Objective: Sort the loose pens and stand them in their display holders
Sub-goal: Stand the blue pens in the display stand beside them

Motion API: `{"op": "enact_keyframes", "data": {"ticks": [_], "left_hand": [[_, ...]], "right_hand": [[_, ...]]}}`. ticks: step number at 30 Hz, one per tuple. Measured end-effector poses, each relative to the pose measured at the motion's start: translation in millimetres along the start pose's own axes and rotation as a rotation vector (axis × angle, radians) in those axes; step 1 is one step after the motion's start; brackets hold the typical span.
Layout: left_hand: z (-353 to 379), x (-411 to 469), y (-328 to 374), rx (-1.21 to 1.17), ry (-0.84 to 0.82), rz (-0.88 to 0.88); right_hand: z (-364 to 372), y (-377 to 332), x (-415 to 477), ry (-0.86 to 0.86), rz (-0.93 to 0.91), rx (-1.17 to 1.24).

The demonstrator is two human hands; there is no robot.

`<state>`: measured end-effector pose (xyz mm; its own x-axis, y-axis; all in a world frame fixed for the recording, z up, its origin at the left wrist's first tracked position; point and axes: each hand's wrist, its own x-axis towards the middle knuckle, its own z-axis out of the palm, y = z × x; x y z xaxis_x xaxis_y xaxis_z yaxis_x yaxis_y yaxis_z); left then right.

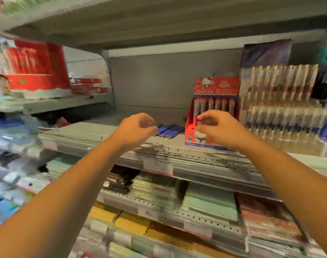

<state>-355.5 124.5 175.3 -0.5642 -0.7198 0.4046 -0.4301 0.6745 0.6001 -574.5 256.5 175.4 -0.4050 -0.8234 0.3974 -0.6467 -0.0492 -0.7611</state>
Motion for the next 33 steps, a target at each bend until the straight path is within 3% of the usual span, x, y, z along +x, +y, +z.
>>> {"op": "enact_keyframes", "data": {"ticks": [5, 9, 16, 19, 24, 33], "left_hand": [[-21.1, 34.7, -45.6, 0.022, -0.078, -0.051], [-14.7, 75.4, -56.8, 0.092, -0.189, -0.083], [31.3, 148.1, -61.8, 0.177, -0.410, -0.177], [46.9, 173.8, -55.9, 0.284, -0.598, -0.146], [65.2, 199.0, -49.3, 0.374, -0.903, -0.028], [70.3, 217.2, -44.7, 0.410, -1.183, -0.013]], "right_hand": [[55.3, -18.8, 41.6, -0.019, 0.017, -0.118], [79.1, -27.3, 75.3, -0.076, 0.075, -0.370], [116.4, -19.6, 133.9, -0.389, 0.191, -0.995], [122.9, -12.4, 155.5, -0.487, 0.255, -1.154], [123.2, -13.0, 176.4, -0.532, 0.409, -1.169], [137.0, -6.2, 179.5, -0.345, 0.930, -0.730]]}}
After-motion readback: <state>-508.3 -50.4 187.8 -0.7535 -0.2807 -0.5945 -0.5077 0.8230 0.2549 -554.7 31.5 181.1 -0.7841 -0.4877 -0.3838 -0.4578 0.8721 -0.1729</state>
